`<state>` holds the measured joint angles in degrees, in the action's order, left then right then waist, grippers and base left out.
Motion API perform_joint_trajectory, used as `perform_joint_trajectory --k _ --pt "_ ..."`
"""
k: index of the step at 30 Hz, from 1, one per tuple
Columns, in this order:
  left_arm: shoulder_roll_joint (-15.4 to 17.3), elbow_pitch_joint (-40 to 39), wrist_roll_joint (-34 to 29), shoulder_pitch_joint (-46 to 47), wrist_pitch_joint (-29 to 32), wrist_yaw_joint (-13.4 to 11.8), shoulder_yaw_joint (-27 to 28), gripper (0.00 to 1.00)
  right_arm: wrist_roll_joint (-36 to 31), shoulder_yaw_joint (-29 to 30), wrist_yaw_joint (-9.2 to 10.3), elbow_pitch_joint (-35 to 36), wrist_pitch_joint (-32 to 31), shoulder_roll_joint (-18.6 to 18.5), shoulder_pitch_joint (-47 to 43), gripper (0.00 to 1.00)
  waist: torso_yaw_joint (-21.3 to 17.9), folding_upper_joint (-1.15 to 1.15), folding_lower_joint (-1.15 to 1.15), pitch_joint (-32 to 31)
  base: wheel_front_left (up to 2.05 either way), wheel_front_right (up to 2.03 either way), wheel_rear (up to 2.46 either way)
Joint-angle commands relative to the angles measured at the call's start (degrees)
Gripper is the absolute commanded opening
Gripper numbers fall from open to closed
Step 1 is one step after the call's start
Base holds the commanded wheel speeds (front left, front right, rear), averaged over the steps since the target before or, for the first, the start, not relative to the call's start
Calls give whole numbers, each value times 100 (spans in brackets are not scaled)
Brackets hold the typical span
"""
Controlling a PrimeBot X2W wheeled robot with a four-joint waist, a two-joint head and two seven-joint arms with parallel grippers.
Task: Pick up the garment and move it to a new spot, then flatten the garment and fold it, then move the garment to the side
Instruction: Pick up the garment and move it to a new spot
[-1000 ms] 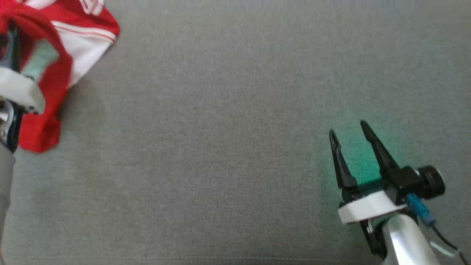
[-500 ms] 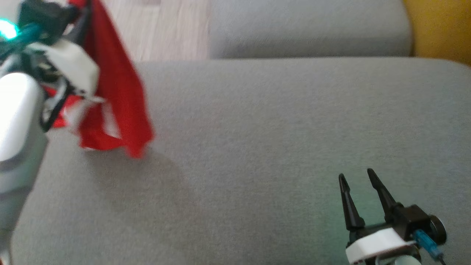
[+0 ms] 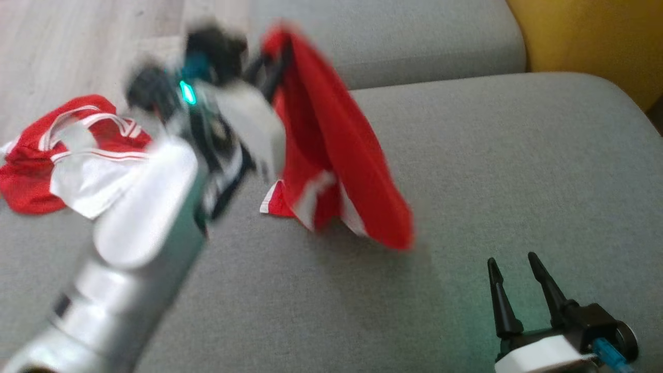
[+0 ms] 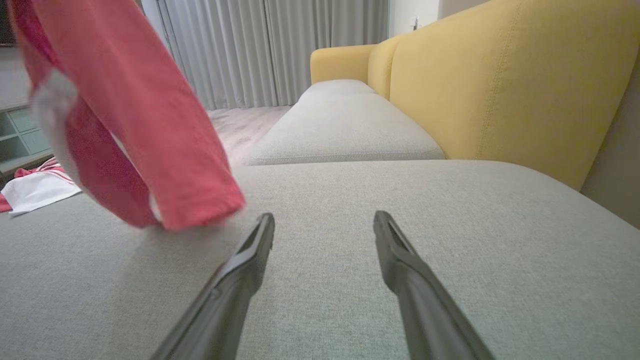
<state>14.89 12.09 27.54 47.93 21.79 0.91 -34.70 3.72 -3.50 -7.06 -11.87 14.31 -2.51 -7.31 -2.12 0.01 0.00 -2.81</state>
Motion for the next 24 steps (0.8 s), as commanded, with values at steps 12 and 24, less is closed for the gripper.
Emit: perform_joint_trajectory --k 12,24 --pt "181 2086 667 -1682 -1189 -749 918 0 -8 -335 -43 268 69 -37 820 100 -446 -1 0 822 0 0 0" --pt "30 3164 789 -1817 -2892 -698 1316 100 -84 -267 -43 249 69 -37 910 100 -454 -1 0 1009 0 0 0"
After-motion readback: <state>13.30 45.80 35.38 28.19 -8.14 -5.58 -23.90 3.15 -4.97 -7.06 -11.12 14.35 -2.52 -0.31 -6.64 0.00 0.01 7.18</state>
